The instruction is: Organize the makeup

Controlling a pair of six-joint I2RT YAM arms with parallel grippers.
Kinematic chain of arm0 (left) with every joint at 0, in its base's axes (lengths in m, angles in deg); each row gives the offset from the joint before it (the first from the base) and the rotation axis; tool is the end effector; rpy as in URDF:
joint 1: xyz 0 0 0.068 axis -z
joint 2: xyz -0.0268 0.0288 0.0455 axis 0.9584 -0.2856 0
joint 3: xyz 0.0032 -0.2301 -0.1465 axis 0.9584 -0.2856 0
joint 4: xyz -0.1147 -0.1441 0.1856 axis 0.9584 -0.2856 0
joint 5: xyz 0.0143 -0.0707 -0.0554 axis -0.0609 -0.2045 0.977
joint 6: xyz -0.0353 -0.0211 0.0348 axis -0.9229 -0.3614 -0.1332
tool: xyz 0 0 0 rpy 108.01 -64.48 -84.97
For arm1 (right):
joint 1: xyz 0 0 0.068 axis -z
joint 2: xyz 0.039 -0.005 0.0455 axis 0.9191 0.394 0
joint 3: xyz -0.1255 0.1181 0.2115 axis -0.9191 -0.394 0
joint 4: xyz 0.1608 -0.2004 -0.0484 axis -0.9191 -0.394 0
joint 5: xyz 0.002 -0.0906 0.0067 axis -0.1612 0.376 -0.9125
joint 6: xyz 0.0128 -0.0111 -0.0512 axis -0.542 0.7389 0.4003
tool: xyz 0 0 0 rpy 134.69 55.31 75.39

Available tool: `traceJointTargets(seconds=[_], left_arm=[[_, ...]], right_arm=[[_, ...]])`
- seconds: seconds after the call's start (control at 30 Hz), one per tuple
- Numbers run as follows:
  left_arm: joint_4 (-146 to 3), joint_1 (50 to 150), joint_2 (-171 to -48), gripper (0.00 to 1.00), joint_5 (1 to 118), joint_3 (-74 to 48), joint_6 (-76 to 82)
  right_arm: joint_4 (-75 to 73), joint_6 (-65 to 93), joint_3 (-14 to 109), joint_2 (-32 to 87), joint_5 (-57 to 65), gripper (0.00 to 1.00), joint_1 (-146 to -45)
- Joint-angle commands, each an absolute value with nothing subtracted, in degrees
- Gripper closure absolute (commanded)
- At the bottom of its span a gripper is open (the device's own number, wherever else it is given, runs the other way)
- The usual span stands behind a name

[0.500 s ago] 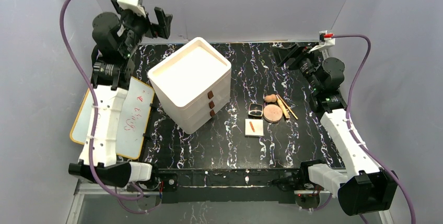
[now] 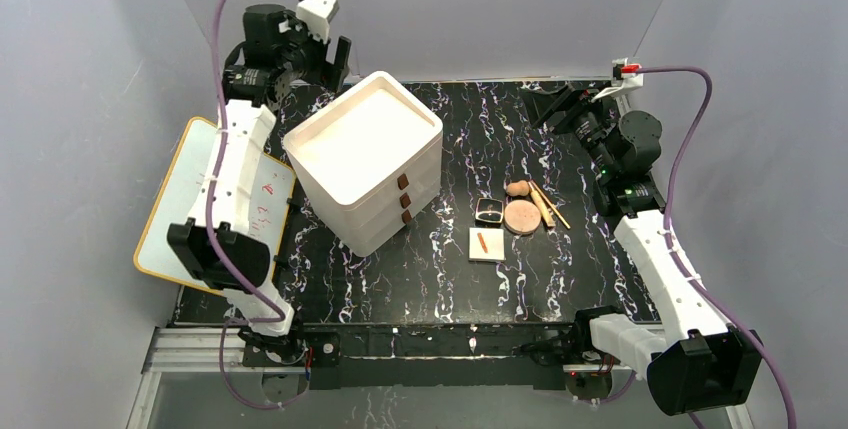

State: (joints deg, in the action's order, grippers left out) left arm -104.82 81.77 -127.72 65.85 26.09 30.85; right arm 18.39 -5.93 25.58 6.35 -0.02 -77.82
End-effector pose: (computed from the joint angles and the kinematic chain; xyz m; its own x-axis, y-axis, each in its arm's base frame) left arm 0.3547 -0.0611 0.4804 -0.1263 0.2902 -0.9486 0.4327 0.8766 0.2105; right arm 0.2359 0.0535 0.4024 0.0303 0.4557 -0.8896 -0.4468 0.8023 0.3957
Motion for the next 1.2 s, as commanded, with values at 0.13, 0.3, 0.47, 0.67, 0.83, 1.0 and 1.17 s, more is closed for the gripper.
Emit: traceJointTargets(seconds=[0.13, 0.3, 0.47, 0.67, 0.83, 1.0, 1.17], left_arm=[[-107.72, 81.76, -129.79, 0.27, 70.90, 24.80, 34.86], [-107.96, 81.76, -130.99, 0.29, 75.43, 23.46, 34.77], [-109.42, 81.76, -132.84, 0.26, 78.39, 23.13, 35.20], [-110.78, 81.84, -134.11, 0.27, 79.60, 23.06, 35.95], [-110.80, 82.01, -135.47, 0.36, 78.27, 22.86, 35.83], [-110.10, 82.11, -136.79, 0.60, 76.64, 23.14, 35.45], [-109.44, 82.11, -138.06, 0.71, 75.22, 23.24, 35.22]], right_arm=[[20.65, -5.38, 26.30, 5.96, 0.25, 0.02, -78.13], [20.96, -5.29, 25.99, 6.13, 0.29, 0.02, -78.13], [20.94, -5.05, 25.80, 6.18, 0.46, 0.02, -78.13], [20.93, -4.94, 25.55, 6.34, 0.63, 0.02, -78.13], [21.01, -4.72, 25.39, 6.34, 0.61, 0.02, -78.13], [21.18, -4.47, 24.84, 6.09, 0.80, 0.02, -78.13], [21.35, -4.43, 24.68, 6.25, 0.67, 0.01, -78.13]])
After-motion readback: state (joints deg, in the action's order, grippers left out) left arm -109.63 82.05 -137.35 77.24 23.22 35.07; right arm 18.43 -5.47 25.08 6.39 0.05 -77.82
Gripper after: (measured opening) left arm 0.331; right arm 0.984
